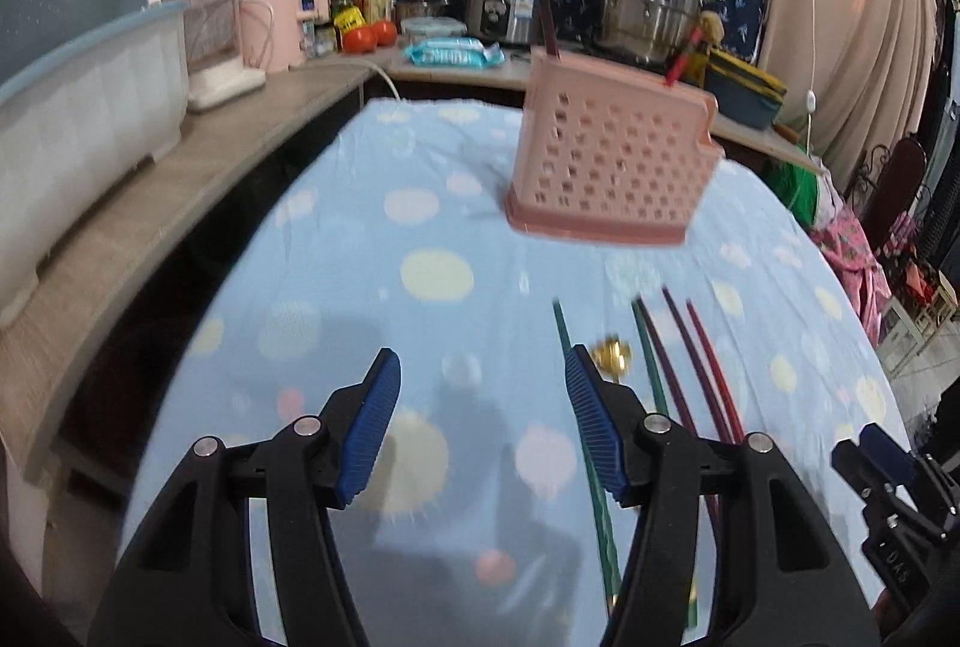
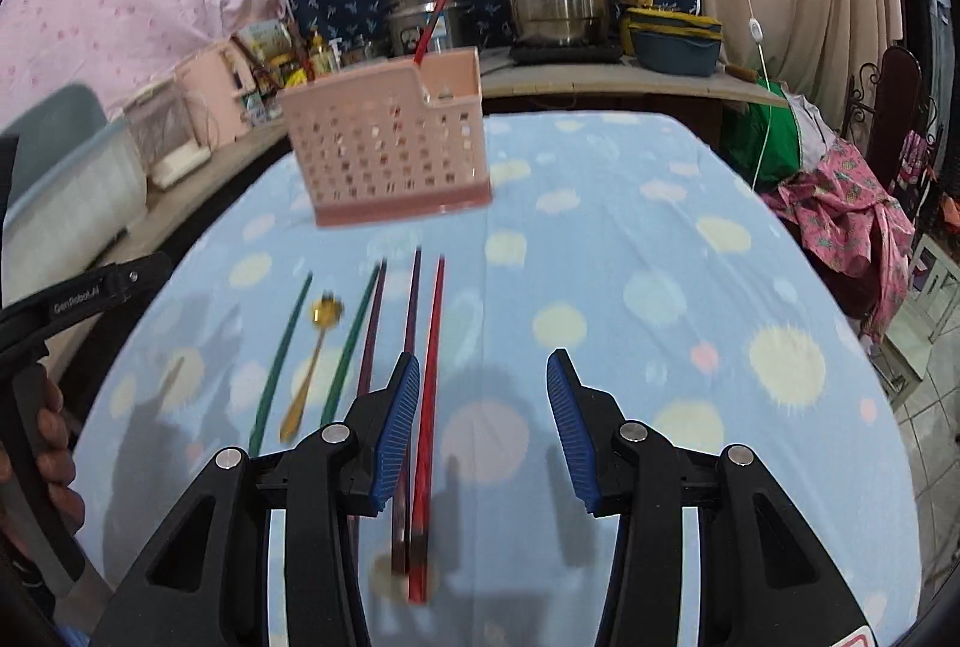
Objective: Organize utensils
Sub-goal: 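Move both grippers back toward the remaining utensils on the cloth, then grasp a green chopstick with the left gripper while the right grasps a red chopstick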
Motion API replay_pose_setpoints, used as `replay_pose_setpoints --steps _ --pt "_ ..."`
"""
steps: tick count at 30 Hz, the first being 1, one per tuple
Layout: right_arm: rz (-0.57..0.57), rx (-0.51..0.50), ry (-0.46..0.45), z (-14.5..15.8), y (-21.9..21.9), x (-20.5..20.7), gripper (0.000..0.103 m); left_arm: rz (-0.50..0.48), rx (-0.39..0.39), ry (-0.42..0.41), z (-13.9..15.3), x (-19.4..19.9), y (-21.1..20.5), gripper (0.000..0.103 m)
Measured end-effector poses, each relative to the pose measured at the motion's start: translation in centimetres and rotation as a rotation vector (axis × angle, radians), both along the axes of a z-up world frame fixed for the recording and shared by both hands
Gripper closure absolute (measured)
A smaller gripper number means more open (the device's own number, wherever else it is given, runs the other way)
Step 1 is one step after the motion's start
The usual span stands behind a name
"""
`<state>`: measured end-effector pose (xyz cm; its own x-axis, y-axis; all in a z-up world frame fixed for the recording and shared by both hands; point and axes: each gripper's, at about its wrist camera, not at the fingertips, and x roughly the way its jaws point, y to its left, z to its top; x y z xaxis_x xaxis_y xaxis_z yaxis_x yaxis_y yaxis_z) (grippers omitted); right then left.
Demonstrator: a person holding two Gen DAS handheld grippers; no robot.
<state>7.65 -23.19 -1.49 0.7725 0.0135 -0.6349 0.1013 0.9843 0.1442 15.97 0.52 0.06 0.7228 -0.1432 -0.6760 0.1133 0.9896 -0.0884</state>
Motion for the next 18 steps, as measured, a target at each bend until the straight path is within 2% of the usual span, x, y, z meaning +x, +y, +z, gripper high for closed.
replay_pose_setpoints --steps 4,10,18 --pt "-0.007 0.040 0.064 -2.3 0.6 -1.6 0.061 -0.012 0.016 0.043 -1.9 -1.9 -0.4 0.049" --pt "-0.008 0.080 0.104 -4.2 1.1 -2.6 0.063 -0.036 0.017 0.095 -3.6 -3.8 -1.2 0.049" --pt "0.009 0.084 0.129 -5.2 1.8 -3.1 0.078 -0.071 0.011 0.114 -4.2 -5.2 -2.1 0.049"
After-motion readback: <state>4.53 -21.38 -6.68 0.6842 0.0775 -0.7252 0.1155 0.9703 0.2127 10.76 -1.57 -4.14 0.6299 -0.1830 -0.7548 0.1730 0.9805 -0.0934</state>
